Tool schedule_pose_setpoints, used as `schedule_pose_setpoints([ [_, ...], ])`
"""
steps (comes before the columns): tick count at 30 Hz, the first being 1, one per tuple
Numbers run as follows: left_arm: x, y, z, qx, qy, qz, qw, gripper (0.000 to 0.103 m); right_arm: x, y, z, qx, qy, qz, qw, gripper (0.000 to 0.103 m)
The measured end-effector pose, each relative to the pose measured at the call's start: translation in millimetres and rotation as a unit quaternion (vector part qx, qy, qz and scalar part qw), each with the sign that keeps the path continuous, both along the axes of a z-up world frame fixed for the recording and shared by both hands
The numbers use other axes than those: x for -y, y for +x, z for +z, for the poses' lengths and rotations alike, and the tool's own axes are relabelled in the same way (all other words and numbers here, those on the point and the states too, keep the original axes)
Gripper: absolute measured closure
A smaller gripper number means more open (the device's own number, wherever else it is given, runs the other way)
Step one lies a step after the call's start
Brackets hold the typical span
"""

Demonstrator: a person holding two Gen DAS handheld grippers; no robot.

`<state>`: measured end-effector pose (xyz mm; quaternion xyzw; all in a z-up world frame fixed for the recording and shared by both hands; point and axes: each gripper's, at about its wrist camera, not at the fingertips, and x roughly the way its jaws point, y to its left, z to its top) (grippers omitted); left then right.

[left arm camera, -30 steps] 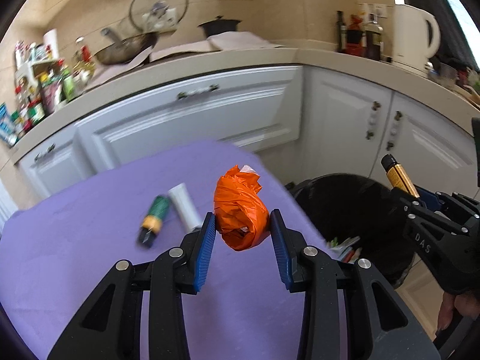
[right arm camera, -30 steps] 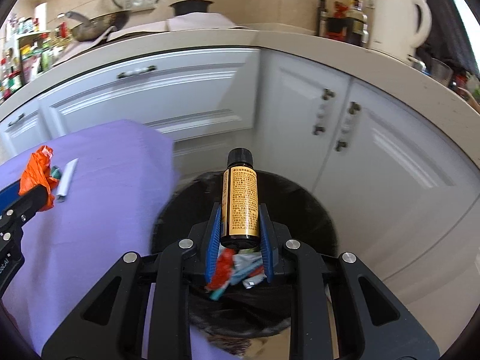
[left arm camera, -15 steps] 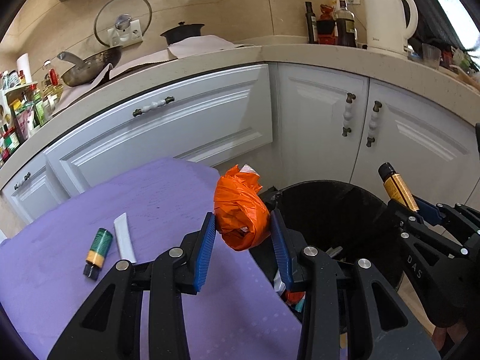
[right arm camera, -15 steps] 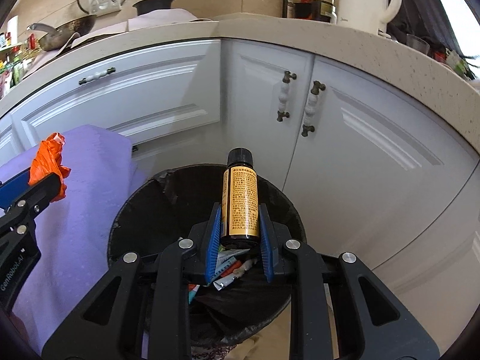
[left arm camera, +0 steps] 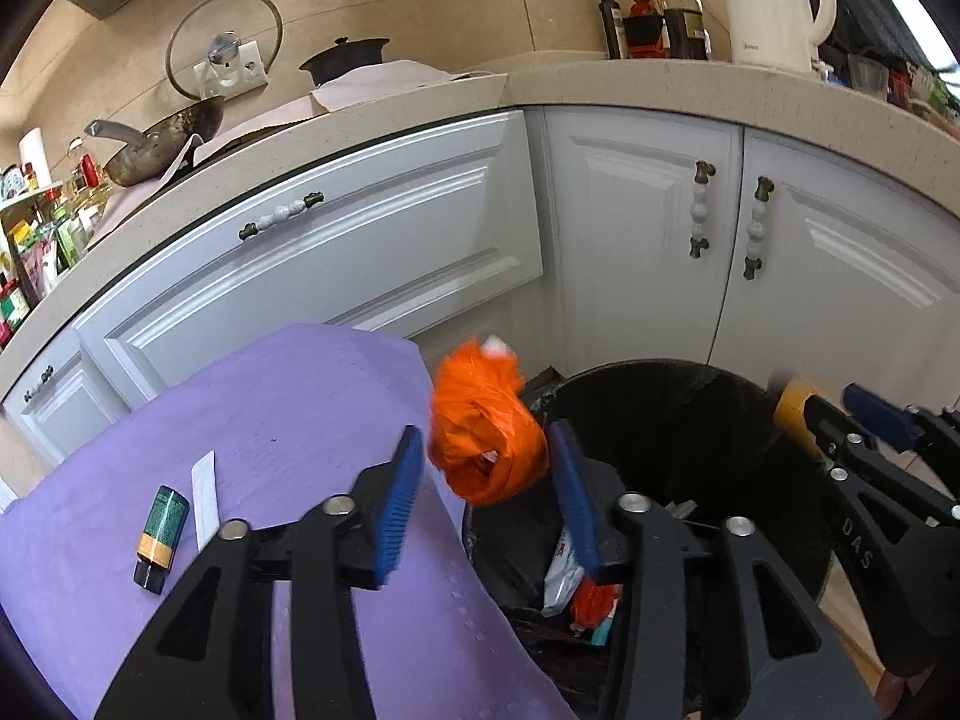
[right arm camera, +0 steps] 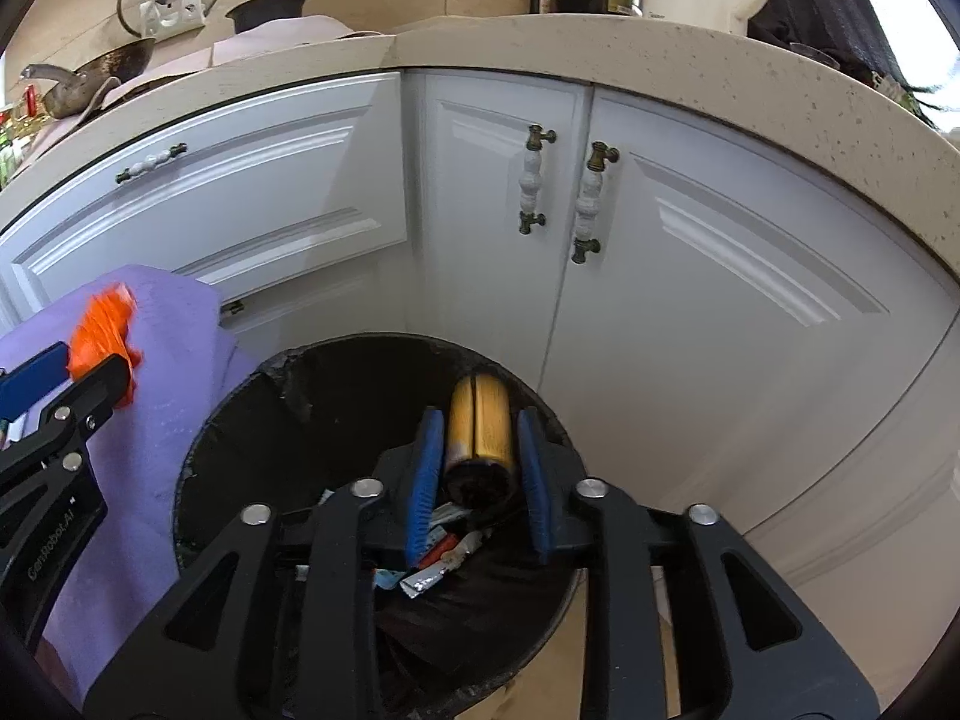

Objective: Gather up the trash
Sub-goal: 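Open both grippers over the bin to drop the bottle and bag, then move both open grippers from the bin back over the table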

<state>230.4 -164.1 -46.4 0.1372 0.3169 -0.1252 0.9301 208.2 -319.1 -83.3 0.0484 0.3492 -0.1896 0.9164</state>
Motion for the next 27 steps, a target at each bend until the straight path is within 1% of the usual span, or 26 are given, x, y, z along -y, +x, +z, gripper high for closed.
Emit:
schedule_pose_setpoints([
  [1,-0.6,0.3,-0.5,-0.001,0.0,0.001,1.0,0.048,0.1,0.0,-0.3,0.0,-0.002,-0.002,1.0,0.064],
  [3,-3.8,-0.7,0.2,0.001,-0.003,0.004,1.0,0.047,-1.3,-0.4,0.0,0.0,-0.006,-0.002,1.0,0.064],
  [6,-7.7,-1.8,1.3,0.003,0.001,0.011,0.9999,0.041,-6.0,-1.0,2.2,0.001,-0.006,0.002,1.0,0.064],
  [11,-34.2,-7.1,5.8,-0.001,0.001,0.035,0.9994,0.034,-23.6,-2.9,10.5,0.007,-0.001,0.021,1.0,0.064],
  [13,-50.9,-10.5,7.4,-0.002,0.002,0.048,0.9988,0.034,-37.2,-2.2,15.2,0.009,0.0,0.039,0.999,0.064],
  [18,-100.3,-19.1,10.4,-0.005,0.003,0.089,0.996,0.033,-81.0,5.2,28.4,0.017,0.022,0.097,0.995,0.064],
  [21,-134.7,-22.8,12.3,-0.005,0.004,0.121,0.9926,0.033,-109.5,12.9,33.7,0.018,0.028,0.131,0.991,0.064],
  [27,-210.0,-31.0,13.4,-0.007,0.007,0.192,0.9814,0.032,-176.6,29.7,35.2,0.003,0.032,0.2,0.979,0.064],
])
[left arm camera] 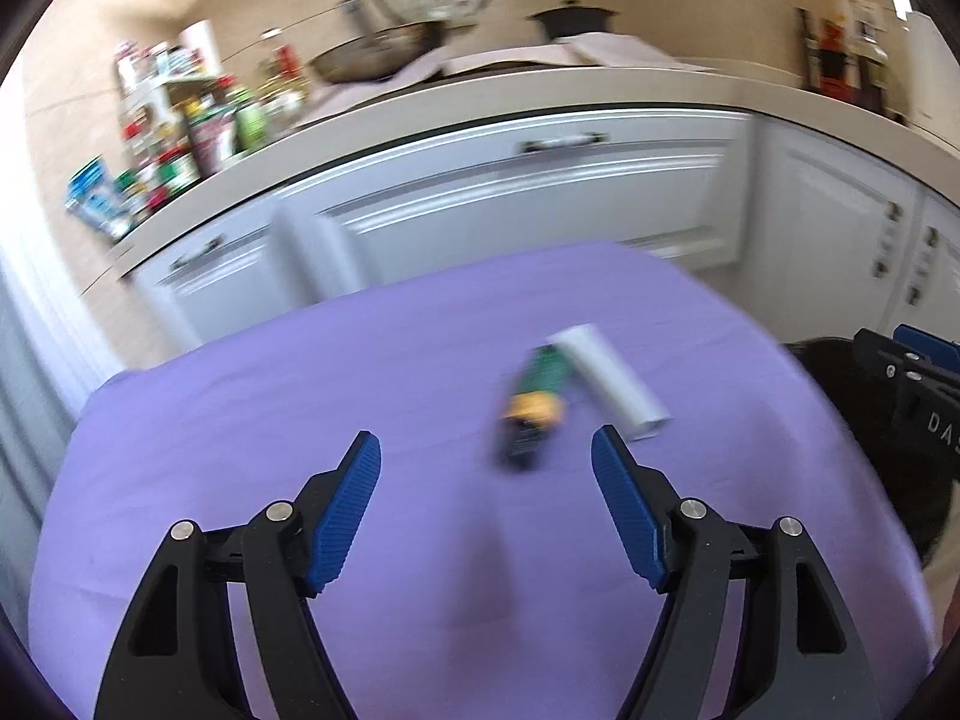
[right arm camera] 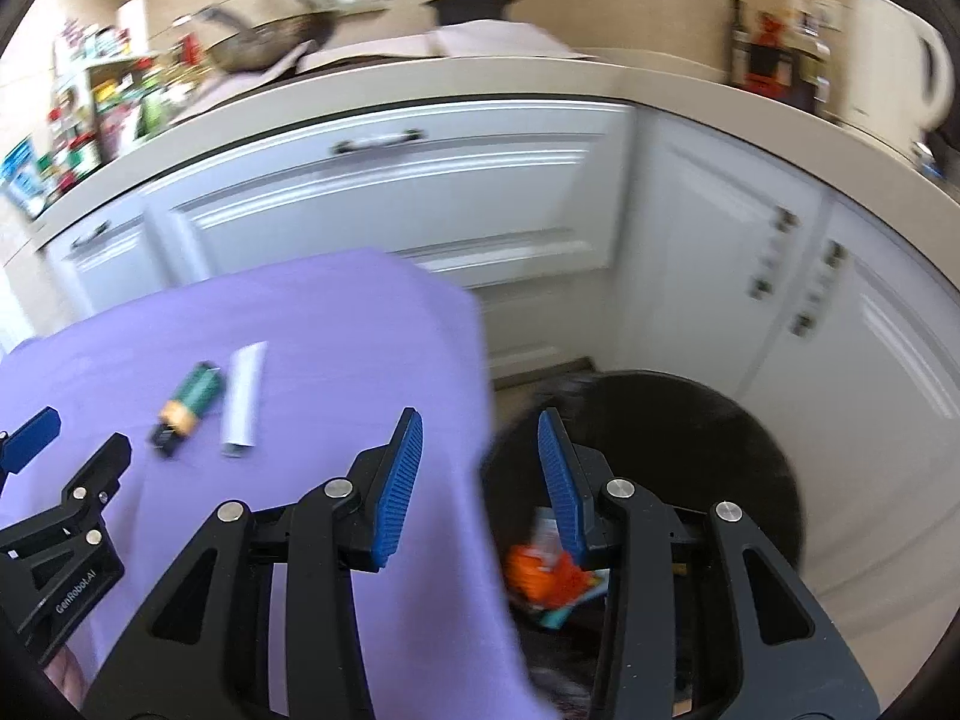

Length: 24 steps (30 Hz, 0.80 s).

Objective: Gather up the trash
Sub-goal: 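Move both open grippers from the bin back over the table, then grasp the white tube with the right gripper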

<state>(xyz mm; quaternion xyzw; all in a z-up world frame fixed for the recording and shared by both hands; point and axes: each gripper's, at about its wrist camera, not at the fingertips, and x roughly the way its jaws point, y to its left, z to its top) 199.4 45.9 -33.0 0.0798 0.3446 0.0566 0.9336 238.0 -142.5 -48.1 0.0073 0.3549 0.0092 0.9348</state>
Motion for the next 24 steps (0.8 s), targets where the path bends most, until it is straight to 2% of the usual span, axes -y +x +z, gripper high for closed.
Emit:
schedule_pose_setpoints([
  [10,-89.0,-7.9,-12.0,-0.017,-0.007,0.086,0.9962,0.032,-78.3,31.4,-14.6,-0.038,-0.004,0.068,0.997,0.064],
  [21,-122.8,-9.4,-20.2,-0.028,-0.021,0.111,0.9932,0.032,-111.3,66.1,-45.6,-0.083,-0.033,0.08,0.993,0.066],
  [22,-123.2,-8.9,-20.4,-0.028,-0.022,0.11,0.9932,0.032,-112.0,67.4,-45.2,-0.082,-0.035,0.08,0.993,0.067],
  [24,-121.6,-7.8,-20.3,-0.029,-0.024,0.106,0.9936,0.031,-112.5,69.4,-44.6,-0.081,-0.043,0.079,0.993,0.085],
])
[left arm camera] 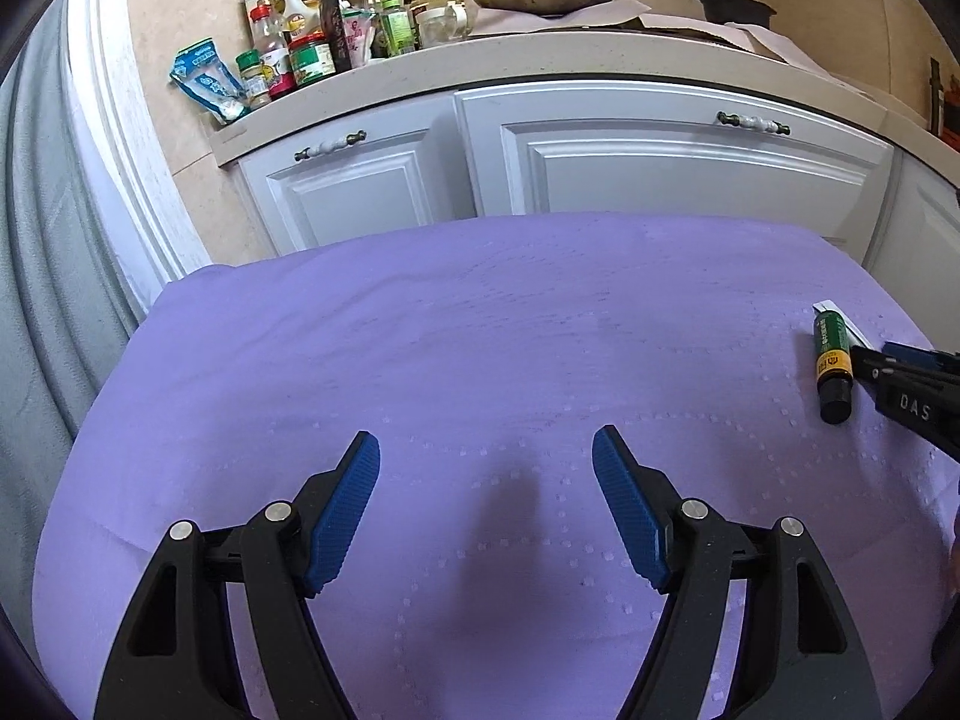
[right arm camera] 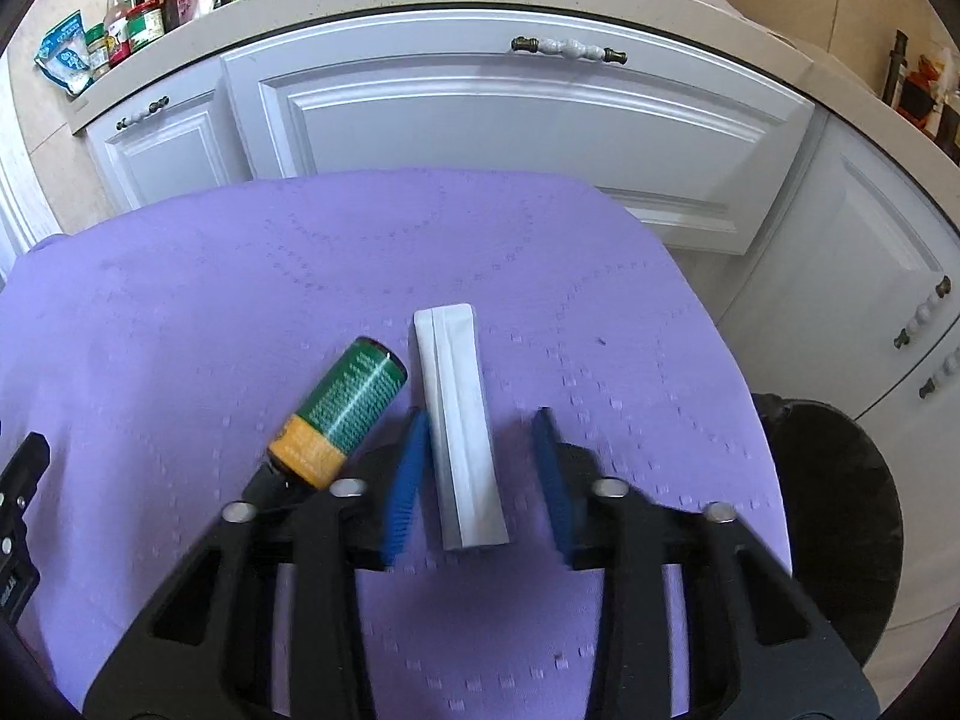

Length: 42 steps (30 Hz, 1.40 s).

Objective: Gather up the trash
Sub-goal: 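Grasp the white tube with the right gripper, then grasp the green-and-yellow tube with the left gripper while the right gripper holds the white tube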

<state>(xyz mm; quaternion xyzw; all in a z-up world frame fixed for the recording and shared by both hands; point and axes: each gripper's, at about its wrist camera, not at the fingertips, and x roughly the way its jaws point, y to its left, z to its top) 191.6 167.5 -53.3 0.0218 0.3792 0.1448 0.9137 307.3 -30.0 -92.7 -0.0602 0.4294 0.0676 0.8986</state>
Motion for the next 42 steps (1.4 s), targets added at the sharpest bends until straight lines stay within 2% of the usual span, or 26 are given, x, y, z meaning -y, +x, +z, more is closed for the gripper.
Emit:
schedule_pose_setpoints([
  [8,16.0,7.6,1.4,0.0,-0.008,-0.023,0.9997,0.031,15.5,-8.0,2.7,0.008,0.004,-0.009,1.0,0.089],
  [20,71.6,21.6,3.7,0.002,-0.011,-0.079,0.9968,0.031,82.0,-42.0,13.7,0.031,-0.007,-0.05,0.998,0.089],
  [29,114.1,40.7,4.1,0.004,0.003,-0.107,0.9943,0.031,125.5,-55.9,23.1,0.042,0.01,-0.071,0.997,0.089],
  [33,124.6,53.8,-1.5,-0.004,0.014,-0.109,0.9939,0.031,138.8,-58.3,24.8,0.047,0.015,-0.074,0.996,0.089],
  [40,131.2,71.6,-14.4,-0.038,0.007,-0.121,0.9919,0.031,153.4,-55.9,19.8,0.043,0.024,-0.079,0.996,0.089],
  [42,133.0,76.1,-18.3,-0.051,0.002,-0.13,0.9902,0.038,154.4,-54.9,18.3,0.042,0.026,-0.079,0.996,0.089],
])
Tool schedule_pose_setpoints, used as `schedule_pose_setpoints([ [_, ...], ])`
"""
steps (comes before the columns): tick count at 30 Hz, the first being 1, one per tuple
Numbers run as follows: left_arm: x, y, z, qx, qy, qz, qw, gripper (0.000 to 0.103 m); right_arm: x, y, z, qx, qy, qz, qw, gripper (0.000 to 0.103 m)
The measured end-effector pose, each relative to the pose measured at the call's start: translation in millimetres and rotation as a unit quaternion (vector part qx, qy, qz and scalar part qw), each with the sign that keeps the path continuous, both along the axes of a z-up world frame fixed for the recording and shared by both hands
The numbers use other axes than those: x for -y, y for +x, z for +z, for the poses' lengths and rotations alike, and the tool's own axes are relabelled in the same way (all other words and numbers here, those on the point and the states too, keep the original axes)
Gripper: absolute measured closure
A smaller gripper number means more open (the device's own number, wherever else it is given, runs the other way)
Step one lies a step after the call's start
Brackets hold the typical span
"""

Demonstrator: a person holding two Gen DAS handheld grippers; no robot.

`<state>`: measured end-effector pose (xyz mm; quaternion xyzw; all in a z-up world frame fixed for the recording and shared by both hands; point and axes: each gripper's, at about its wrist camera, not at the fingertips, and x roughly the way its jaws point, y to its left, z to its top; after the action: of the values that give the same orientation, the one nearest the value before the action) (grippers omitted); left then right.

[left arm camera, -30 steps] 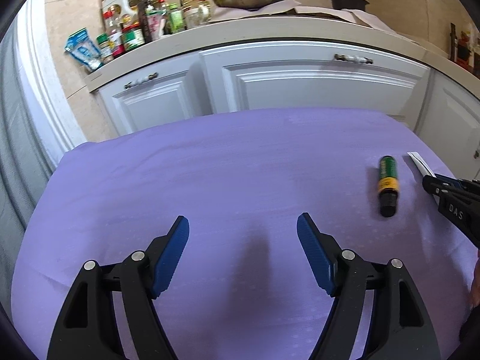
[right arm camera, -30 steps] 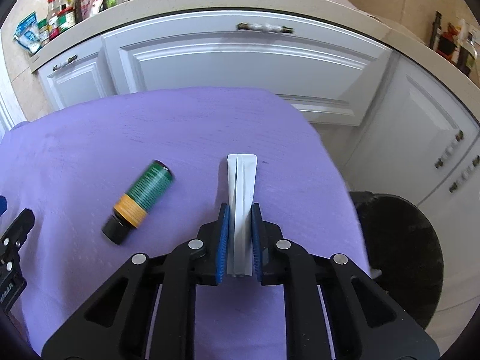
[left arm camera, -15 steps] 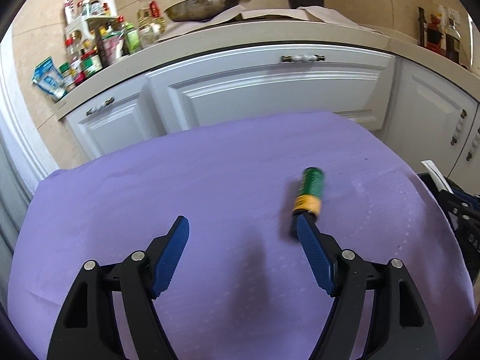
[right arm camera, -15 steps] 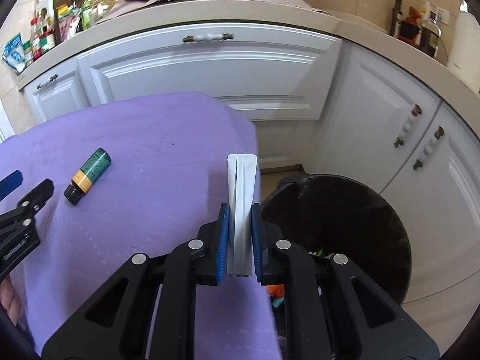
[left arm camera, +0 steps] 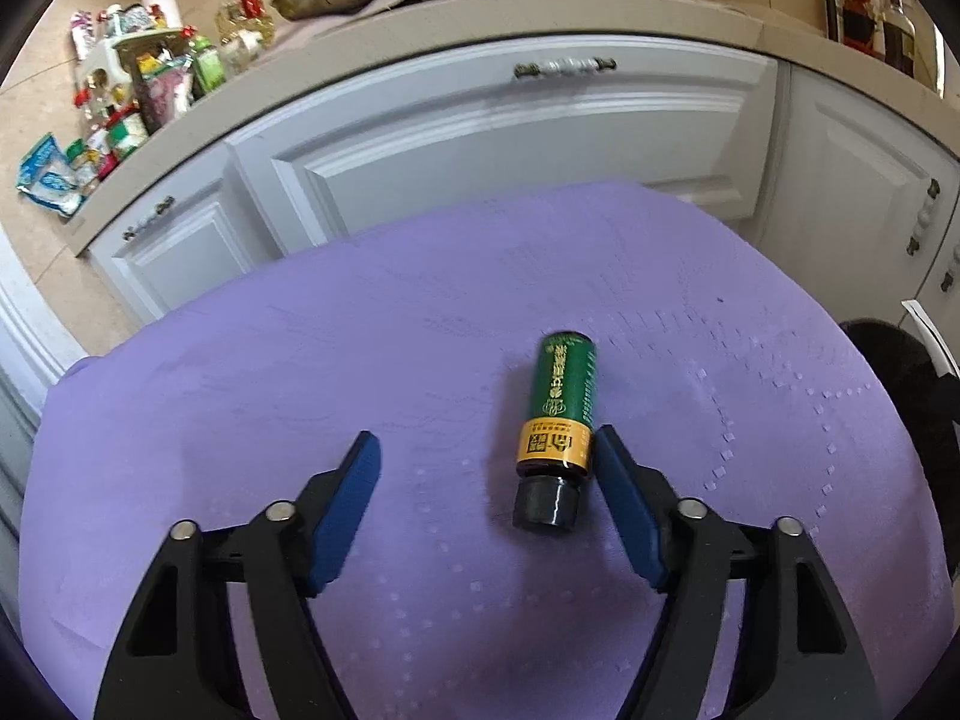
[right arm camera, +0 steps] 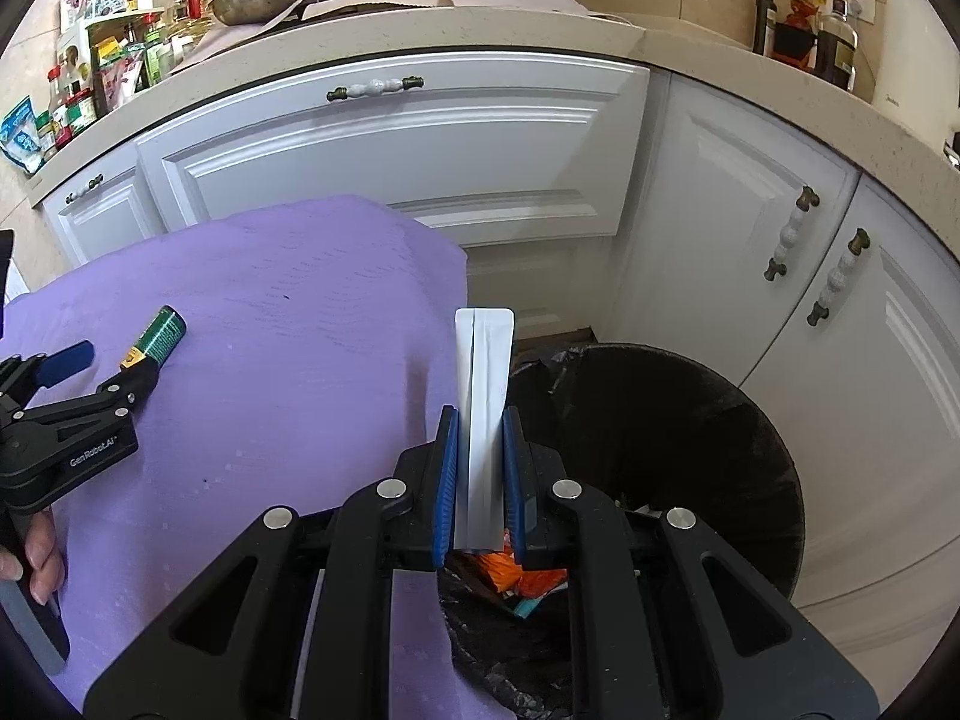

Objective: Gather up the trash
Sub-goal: 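Grasp the green-and-yellow tube with the left gripper while the right gripper holds the white tube, then carry the green tube and white tube over the black bin with both grippers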

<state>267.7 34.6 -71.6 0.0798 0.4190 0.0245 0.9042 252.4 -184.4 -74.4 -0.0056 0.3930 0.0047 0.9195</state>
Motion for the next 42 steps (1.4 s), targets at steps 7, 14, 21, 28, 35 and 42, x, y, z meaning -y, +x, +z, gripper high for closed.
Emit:
schedule_pose_setpoints([
  [7,8.5,0.2,-3.5,-0.009,-0.001,-0.026,0.9996,0.078,-1.6,1.5,-2.5,-0.003,0.003,0.003,1.0,0.089],
  [14,7.5,-1.6,-2.6,-0.007,-0.004,-0.021,0.9997,0.078,-1.1,-0.1,-1.9,-0.002,0.004,0.003,1.0,0.089],
  [21,4.7,-6.5,0.5,-0.003,-0.009,-0.012,0.9999,0.079,-1.8,-7.0,1.4,0.001,0.004,-0.001,1.0,0.089],
  [28,4.3,-13.7,5.8,0.008,-0.012,-0.01,0.9999,0.079,-1.0,-14.8,7.5,0.007,0.006,-0.005,1.0,0.089],
  [35,4.7,-29.1,14.3,0.018,-0.02,-0.016,0.9995,0.079,2.0,-28.3,14.5,0.014,0.011,-0.014,1.0,0.089],
  [42,16.6,-50.0,29.1,0.033,-0.038,-0.035,0.9981,0.079,9.9,-45.5,23.9,0.029,0.01,-0.03,0.999,0.089],
])
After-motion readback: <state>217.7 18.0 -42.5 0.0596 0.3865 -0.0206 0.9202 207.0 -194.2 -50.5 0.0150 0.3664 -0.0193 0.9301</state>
